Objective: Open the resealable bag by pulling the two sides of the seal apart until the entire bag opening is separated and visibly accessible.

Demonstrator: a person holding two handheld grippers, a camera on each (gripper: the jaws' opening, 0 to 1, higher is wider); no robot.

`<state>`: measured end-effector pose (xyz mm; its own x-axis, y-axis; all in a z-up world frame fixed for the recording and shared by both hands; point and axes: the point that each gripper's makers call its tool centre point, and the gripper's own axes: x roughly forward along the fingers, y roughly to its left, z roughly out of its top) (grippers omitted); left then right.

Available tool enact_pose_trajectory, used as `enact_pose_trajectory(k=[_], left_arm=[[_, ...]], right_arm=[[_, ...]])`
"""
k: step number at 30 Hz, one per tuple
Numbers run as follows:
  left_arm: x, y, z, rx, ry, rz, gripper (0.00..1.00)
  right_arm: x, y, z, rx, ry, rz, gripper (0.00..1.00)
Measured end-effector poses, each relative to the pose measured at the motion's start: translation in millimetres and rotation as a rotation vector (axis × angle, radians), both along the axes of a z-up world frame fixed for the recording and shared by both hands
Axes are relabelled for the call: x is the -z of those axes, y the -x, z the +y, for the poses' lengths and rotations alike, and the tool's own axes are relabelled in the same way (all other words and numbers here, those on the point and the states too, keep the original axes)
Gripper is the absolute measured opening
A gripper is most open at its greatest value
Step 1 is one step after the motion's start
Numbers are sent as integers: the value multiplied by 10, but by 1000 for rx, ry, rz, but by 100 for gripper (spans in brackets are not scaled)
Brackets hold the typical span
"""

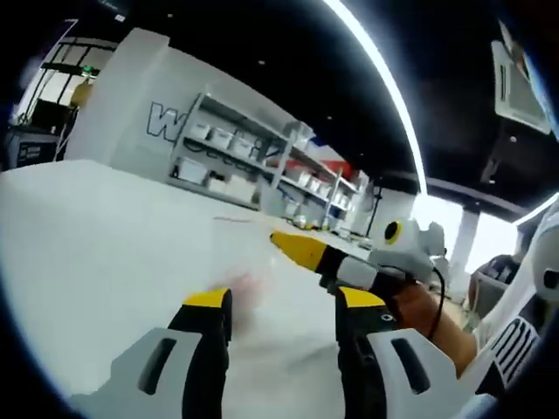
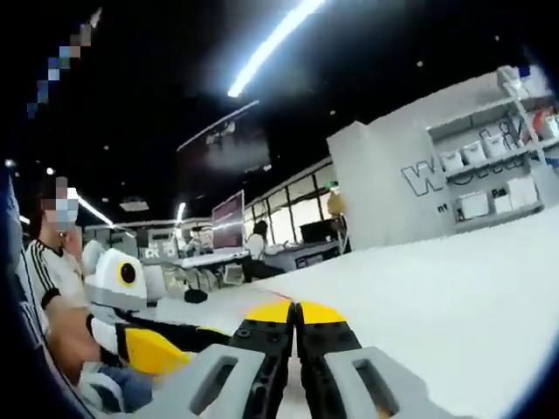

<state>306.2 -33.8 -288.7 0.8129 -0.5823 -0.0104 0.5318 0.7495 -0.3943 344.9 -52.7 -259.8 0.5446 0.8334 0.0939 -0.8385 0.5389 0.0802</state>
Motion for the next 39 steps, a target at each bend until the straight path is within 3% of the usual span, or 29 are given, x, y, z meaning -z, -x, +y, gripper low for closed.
enact_pose_trajectory(k=[4, 12, 16, 23, 27, 30, 39], left_arm=[[16, -12, 26, -4, 29, 11, 36], [60, -13, 55, -11, 26, 22, 35], [74, 7, 63, -9, 52, 35, 34], [-22, 48, 46, 24, 260, 80, 24], [-48, 36, 92, 16, 342, 95, 20], [-52, 29, 126, 7, 379, 103, 18], [29, 13, 114, -6, 380, 129, 14]], right_arm=[[13, 87, 15, 2, 84, -83, 0], [58, 143, 52, -5, 143, -139, 0], [81, 183, 56, -2, 190, -199, 0], [143, 229, 50, -21, 240, -230, 0], [175, 264, 47, -32, 263, -243, 0], [192, 314, 46, -39, 269, -248, 0], [217, 371, 26, -45, 261, -234, 0]])
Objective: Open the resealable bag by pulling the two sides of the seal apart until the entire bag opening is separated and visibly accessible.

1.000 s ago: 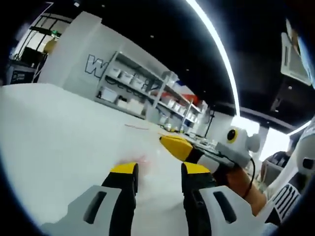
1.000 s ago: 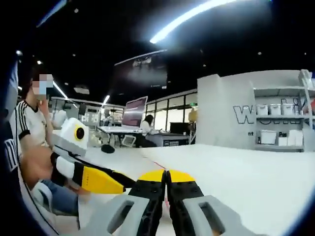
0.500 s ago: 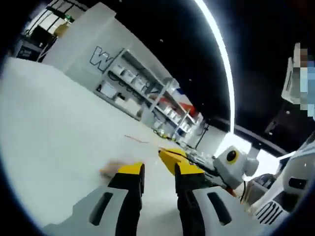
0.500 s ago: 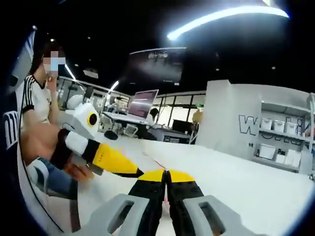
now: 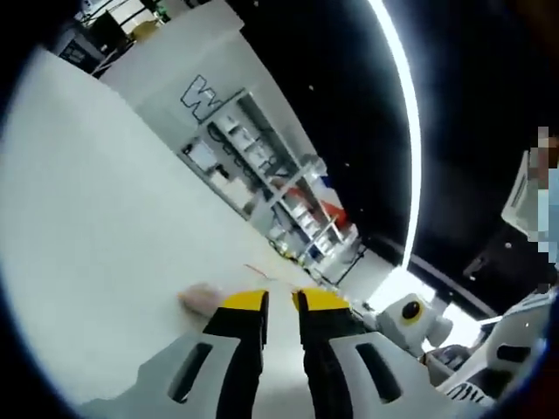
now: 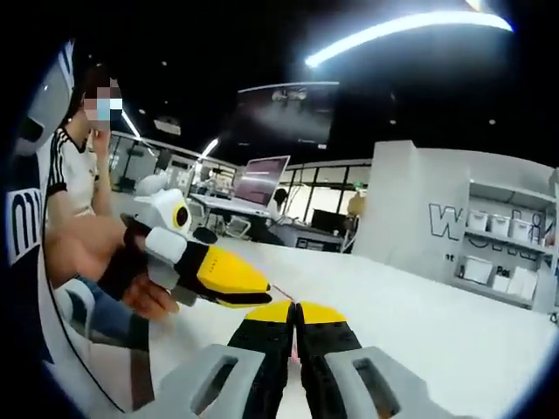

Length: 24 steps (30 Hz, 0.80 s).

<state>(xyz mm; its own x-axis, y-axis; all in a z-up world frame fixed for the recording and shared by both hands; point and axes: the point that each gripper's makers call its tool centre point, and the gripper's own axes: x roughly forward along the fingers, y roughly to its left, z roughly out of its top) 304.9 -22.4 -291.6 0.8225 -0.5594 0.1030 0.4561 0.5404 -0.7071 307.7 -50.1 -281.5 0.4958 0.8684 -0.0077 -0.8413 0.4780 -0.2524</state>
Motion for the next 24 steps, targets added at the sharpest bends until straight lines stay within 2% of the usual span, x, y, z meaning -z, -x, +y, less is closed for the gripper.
enact_pose_trajectory(k=[12, 24], left_arm=[[2, -18, -14, 2, 37, 19, 14], [37, -24, -41, 14, 74, 49, 13]], right_arm=[[14, 84, 4, -8, 3, 11, 0], [101, 192, 19, -29, 46, 23, 0]])
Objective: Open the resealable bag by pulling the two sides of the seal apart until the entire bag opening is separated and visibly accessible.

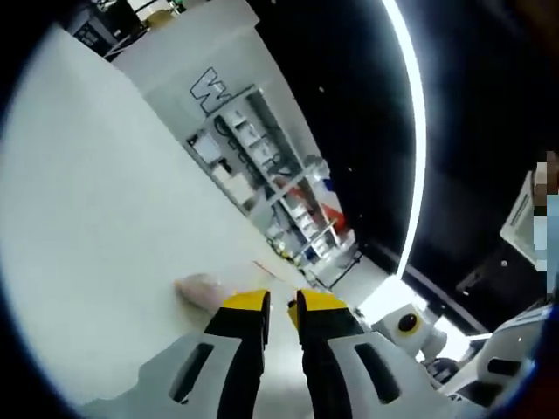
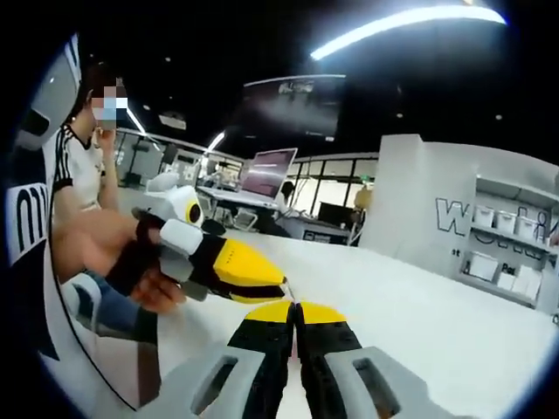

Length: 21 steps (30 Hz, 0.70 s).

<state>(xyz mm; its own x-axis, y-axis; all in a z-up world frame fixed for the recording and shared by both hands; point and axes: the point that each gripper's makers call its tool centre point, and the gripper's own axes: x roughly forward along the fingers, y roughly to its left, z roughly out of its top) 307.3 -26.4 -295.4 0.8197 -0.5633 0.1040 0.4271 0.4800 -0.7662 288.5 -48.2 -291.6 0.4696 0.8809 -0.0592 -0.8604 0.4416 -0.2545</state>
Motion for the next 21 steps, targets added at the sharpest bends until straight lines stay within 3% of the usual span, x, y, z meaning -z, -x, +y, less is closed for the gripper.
enact_pose_trajectory(k=[7, 14, 21], left_arm=[[-7, 43, -34, 32, 67, 44, 3], [-29, 77, -84, 37, 94, 71, 2], [30, 82, -58, 38, 75, 91, 1]], right_arm=[[44, 41, 28, -15, 39, -8, 0], [69, 50, 42, -32, 54, -1, 0], [81, 71, 39, -48, 56, 18, 0]])
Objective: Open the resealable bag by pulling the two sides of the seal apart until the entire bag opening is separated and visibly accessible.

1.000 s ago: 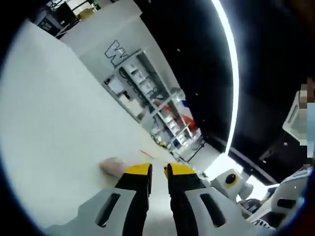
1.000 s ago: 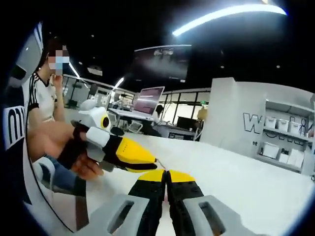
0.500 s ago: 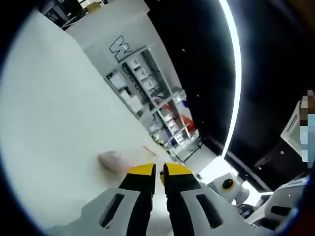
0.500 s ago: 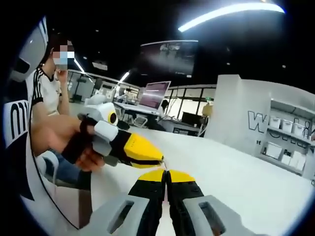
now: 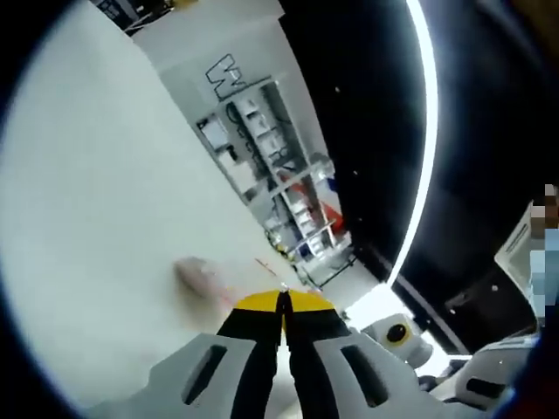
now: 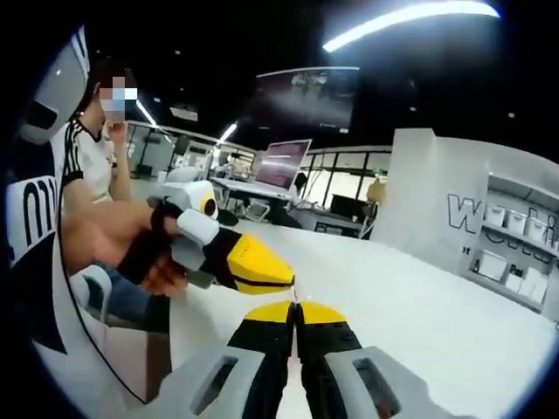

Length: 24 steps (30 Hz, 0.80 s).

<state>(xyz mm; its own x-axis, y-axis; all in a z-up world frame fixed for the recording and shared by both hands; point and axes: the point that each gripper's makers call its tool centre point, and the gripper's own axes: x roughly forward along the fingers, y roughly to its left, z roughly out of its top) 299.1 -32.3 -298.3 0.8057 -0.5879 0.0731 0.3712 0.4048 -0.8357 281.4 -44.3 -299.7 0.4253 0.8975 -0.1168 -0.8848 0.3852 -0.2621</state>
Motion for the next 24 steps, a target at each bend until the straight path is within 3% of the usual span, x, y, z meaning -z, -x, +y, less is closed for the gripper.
enact_pose_trajectory(k=[8, 20, 24], left_arm=[[66, 19, 26, -2, -67, 5, 1], [94, 42, 33, 15, -68, 3, 2], [99, 51, 20, 27, -91, -3, 2]], right_arm=[[-80, 29, -75, -38, 27, -13, 0], [-228, -198, -190, -5, 16, -15, 0], [-235, -160, -115, -36, 36, -27, 0]])
